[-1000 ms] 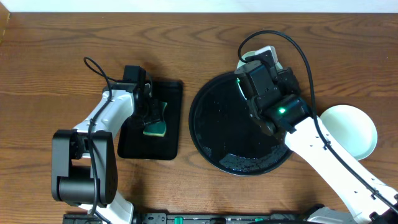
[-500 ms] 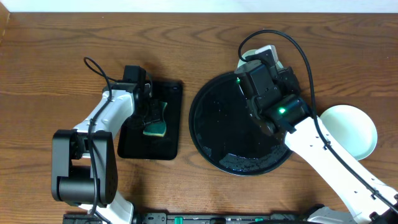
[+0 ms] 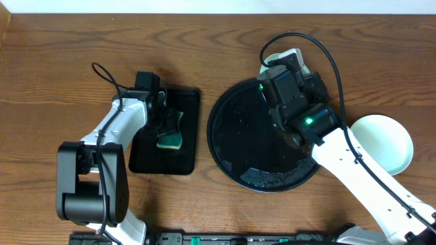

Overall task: Clean dirty plates on tray and stack at the side
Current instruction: 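Lift the mint plate with the right gripper and carry it right, then lower the mint plate onto the other mint plate at right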

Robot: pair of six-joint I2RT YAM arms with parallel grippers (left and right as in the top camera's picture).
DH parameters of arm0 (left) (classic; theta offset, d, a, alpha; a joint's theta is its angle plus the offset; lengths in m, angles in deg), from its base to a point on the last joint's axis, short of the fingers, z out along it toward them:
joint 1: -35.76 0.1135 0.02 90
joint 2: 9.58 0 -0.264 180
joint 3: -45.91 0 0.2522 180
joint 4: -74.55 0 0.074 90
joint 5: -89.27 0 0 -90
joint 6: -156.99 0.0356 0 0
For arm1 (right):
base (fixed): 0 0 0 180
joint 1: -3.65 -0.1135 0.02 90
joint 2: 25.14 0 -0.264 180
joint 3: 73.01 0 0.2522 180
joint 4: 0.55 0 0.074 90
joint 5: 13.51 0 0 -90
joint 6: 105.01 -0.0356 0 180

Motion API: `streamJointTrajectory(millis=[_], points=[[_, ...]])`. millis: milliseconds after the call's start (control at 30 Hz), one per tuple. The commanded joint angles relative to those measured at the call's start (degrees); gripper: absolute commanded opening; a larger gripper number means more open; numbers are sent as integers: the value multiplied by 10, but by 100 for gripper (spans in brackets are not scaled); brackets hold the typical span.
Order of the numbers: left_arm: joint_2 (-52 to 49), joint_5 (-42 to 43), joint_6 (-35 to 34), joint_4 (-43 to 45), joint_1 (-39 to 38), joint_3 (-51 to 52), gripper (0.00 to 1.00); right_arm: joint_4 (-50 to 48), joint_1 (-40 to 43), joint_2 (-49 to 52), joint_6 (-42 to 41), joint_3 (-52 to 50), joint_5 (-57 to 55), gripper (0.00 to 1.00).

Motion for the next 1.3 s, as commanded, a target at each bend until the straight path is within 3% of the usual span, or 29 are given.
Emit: streamJointTrajectory(millis=[0,267,600,900,1267], points=[[-6,-12,5,0,2,7,56,-1,2,-3,-11,9,-7,1],[-6,-12,5,0,2,7,56,59,71,-2,-174,7,128,1],[-6,-12,5,0,2,7,56,143,253,-1,-302,-14,233,1],[-6,-12,5,0,2,7,56,145,417,-1,-349,-78,299,1],[-6,-12,5,0,2,7,56,96,580,-1,-351,-175,385,1]])
